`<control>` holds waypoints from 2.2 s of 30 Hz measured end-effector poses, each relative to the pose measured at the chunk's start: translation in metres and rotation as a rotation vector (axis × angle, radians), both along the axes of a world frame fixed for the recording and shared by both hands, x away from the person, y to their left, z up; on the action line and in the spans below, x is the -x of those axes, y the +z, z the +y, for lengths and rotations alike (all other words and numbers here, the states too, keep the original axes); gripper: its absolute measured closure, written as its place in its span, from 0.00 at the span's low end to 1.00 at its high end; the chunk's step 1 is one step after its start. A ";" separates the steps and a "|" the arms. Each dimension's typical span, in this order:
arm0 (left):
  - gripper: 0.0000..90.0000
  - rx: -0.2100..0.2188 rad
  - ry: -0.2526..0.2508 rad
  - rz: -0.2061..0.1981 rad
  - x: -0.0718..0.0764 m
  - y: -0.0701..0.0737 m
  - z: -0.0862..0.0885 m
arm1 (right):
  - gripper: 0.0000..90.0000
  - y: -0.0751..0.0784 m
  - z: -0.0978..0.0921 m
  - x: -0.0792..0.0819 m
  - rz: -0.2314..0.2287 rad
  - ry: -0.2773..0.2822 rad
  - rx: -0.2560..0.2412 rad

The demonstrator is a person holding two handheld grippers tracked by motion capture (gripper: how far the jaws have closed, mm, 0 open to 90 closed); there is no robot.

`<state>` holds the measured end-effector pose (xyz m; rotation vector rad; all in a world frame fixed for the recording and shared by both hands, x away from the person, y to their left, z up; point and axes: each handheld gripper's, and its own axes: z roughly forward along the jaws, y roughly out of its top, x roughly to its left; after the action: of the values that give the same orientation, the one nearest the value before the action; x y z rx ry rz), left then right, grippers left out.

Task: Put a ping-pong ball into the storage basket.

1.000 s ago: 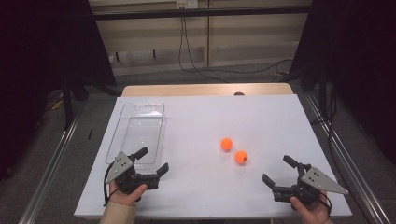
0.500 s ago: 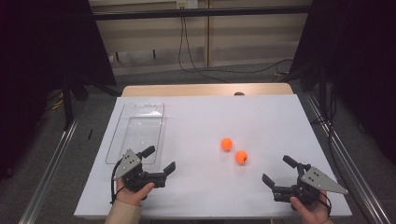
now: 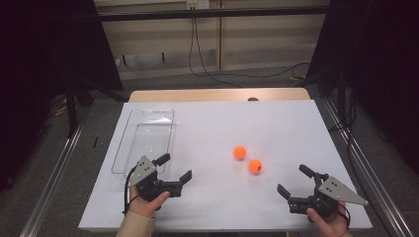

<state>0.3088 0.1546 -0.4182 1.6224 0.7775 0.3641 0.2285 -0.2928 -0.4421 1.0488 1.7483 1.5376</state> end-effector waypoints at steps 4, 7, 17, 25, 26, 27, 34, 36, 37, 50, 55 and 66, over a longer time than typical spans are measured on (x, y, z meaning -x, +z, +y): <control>0.02 0.005 -0.004 0.001 -0.001 0.001 -0.004 | 0.01 0.000 0.000 0.000 -0.002 0.002 -0.001; 0.02 -0.003 -0.011 -0.001 -0.001 0.001 -0.006 | 0.01 0.000 0.000 0.000 -0.002 0.001 -0.001; 0.02 -0.019 -0.028 0.002 -0.003 0.001 -0.013 | 0.01 0.001 0.001 0.000 -0.004 0.001 -0.013; 0.02 -0.029 -0.040 0.004 -0.005 0.001 -0.018 | 0.01 0.000 0.000 0.000 -0.001 0.004 -0.009; 0.02 -0.022 -0.038 0.006 -0.005 0.001 -0.019 | 0.01 0.000 0.000 0.000 0.001 0.006 -0.008; 0.02 -0.023 -0.040 0.004 -0.005 0.001 -0.020 | 0.01 0.000 0.000 0.000 0.001 0.006 -0.009; 0.02 -0.027 -0.051 0.009 -0.007 0.001 -0.024 | 0.01 0.000 0.000 0.000 0.001 0.007 -0.009; 0.02 -0.027 -0.051 0.009 -0.008 0.001 -0.025 | 0.01 0.000 0.000 0.000 0.002 0.007 -0.009; 0.02 -0.026 -0.049 0.012 -0.008 0.001 -0.026 | 0.01 0.000 0.000 0.000 0.002 0.007 -0.009; 0.02 -0.031 -0.064 0.015 -0.011 0.001 -0.033 | 0.01 0.000 -0.001 -0.001 0.000 0.006 -0.012; 0.02 -0.036 -0.069 0.019 -0.011 0.001 -0.036 | 0.01 0.000 -0.001 -0.002 0.003 0.002 -0.013; 0.02 -0.053 -0.086 0.025 -0.013 -0.001 -0.046 | 0.01 -0.001 -0.002 -0.002 0.006 0.001 -0.017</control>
<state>0.3221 0.1086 -0.4192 1.7069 0.7191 0.3054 0.2307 -0.2948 -0.4431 1.0624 1.7430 1.5535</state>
